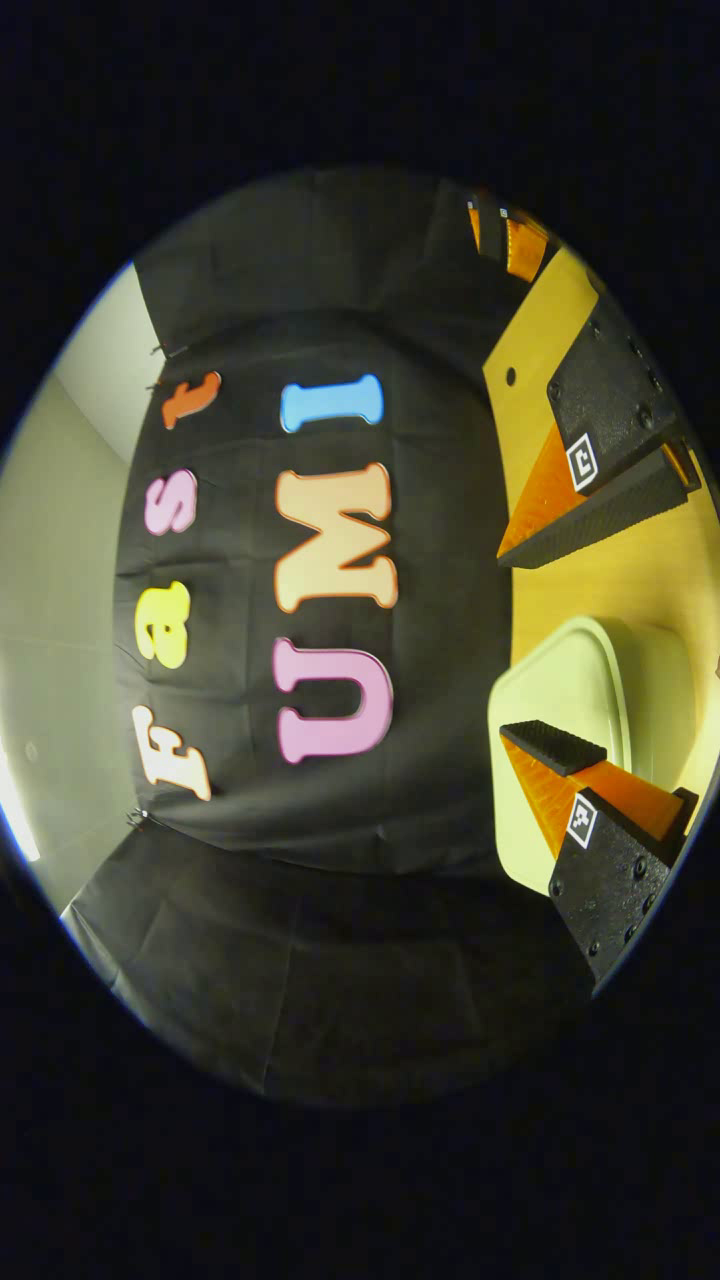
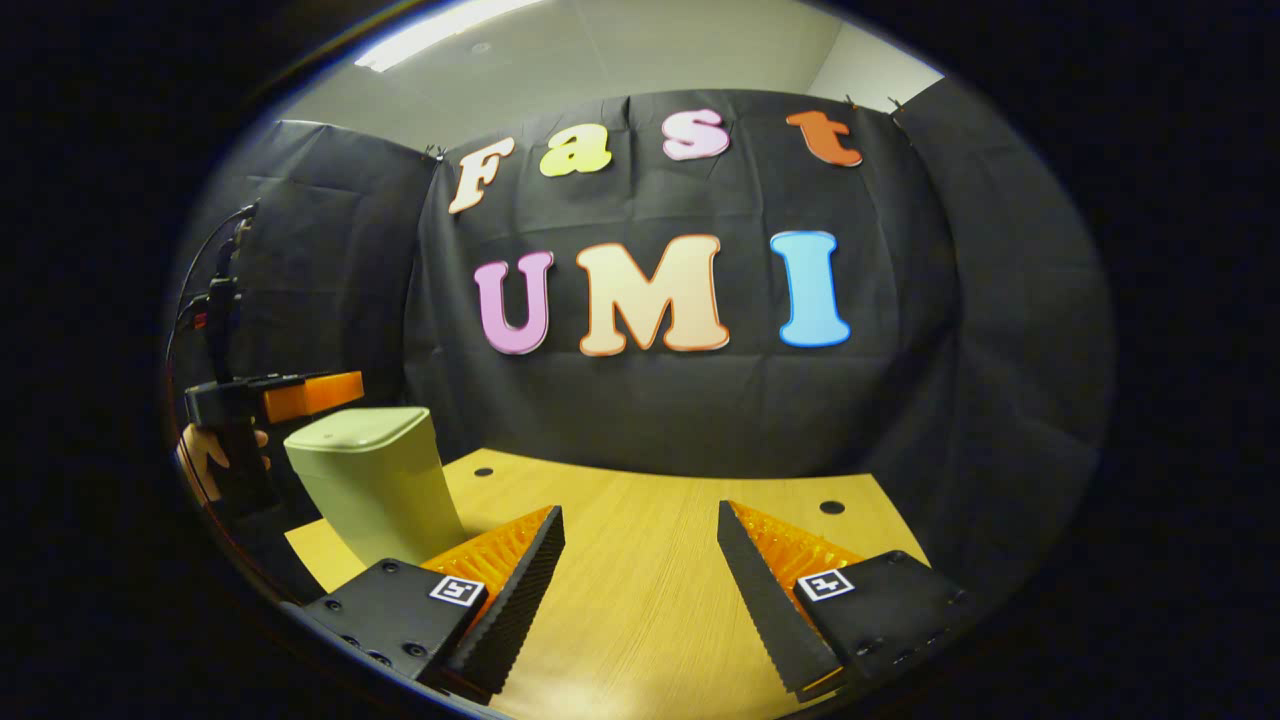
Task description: Press the lid of the desktop garbage bin to open it, pick up the crumpled paper on the desktop and throw it into the bin, then pick up the pop can on the desktop and drop it into the bin, and finally close the garbage bin lid.
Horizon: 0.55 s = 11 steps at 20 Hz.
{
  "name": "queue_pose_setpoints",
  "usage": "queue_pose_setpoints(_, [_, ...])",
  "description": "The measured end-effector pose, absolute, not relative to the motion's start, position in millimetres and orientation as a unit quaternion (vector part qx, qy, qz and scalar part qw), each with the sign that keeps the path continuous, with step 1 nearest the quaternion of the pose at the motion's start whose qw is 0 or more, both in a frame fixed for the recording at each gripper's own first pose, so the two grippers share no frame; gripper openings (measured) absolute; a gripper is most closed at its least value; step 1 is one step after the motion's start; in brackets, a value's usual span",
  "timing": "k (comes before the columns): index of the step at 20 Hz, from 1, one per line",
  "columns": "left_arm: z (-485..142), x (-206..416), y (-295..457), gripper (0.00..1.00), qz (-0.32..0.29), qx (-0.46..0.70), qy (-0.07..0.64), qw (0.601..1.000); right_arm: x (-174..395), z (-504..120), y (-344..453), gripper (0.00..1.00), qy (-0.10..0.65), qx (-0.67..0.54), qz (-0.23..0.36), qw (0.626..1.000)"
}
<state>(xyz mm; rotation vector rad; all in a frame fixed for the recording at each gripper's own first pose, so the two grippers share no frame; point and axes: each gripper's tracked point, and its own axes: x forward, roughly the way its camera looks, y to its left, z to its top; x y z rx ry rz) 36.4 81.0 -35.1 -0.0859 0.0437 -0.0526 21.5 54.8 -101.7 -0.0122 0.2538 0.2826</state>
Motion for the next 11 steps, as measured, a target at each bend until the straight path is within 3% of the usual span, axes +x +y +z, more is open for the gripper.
queue_pose_setpoints(4, [-5.9, 24.6, 18.8, 0.93, -0.088, -0.039, -0.029, 0.995, 12.9, -51.5, 46.2, 0.97, 0.07, -0.016, 0.115, 0.991])
queue_pose_setpoints(7, [4.4, 18.8, -35.1, 0.93, -0.15, -0.064, -0.039, 0.986, 5.1, -31.4, 35.0, 0.97, 0.046, -0.022, 0.098, 0.994])
queue_pose_setpoints(11, [4.7, 15.2, -59.7, 0.92, -0.183, -0.081, -0.037, 0.979, -5.9, -22.3, 22.2, 0.97, 0.035, -0.019, 0.078, 0.996])
